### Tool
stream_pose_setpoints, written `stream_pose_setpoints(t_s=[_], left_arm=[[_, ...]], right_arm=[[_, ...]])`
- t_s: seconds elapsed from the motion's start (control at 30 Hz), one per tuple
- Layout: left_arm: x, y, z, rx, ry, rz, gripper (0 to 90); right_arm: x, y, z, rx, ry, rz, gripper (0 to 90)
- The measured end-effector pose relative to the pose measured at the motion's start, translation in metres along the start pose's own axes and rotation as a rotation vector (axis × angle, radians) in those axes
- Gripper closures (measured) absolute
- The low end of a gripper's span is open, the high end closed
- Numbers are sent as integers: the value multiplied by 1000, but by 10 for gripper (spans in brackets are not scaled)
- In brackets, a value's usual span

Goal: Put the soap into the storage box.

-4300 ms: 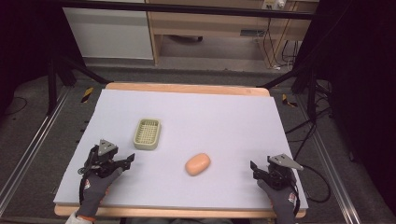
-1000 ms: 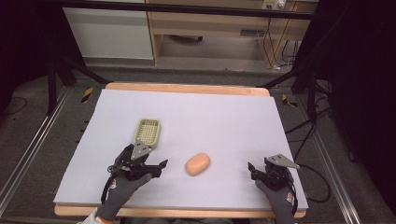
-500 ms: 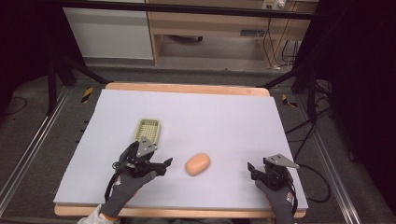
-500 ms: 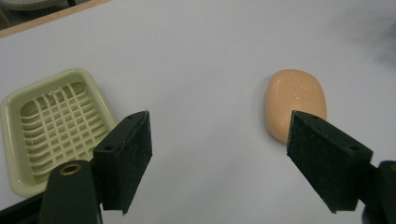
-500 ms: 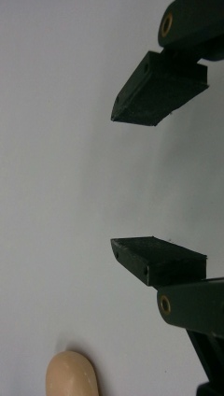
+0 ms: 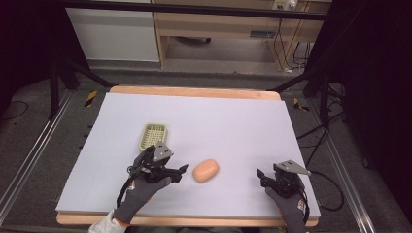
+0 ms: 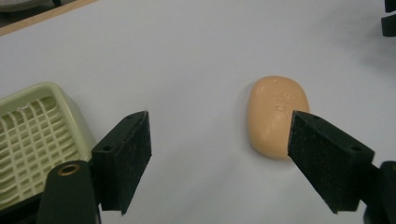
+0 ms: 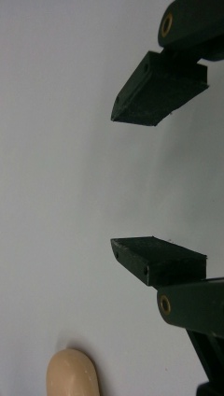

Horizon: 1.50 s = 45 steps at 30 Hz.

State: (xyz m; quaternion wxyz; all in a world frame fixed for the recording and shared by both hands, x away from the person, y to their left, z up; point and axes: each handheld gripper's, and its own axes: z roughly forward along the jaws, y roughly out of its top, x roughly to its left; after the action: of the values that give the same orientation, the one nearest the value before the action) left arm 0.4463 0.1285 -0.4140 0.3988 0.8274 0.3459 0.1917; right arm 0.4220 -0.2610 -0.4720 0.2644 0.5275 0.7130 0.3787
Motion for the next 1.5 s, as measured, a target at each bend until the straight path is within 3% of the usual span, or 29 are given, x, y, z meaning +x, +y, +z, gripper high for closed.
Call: stream_pose_setpoints(t_s=[1.5], left_arm=[[-34,21,48,96,-78,89,187]], right_arm=[[0,0,1,-1,16,10,329]])
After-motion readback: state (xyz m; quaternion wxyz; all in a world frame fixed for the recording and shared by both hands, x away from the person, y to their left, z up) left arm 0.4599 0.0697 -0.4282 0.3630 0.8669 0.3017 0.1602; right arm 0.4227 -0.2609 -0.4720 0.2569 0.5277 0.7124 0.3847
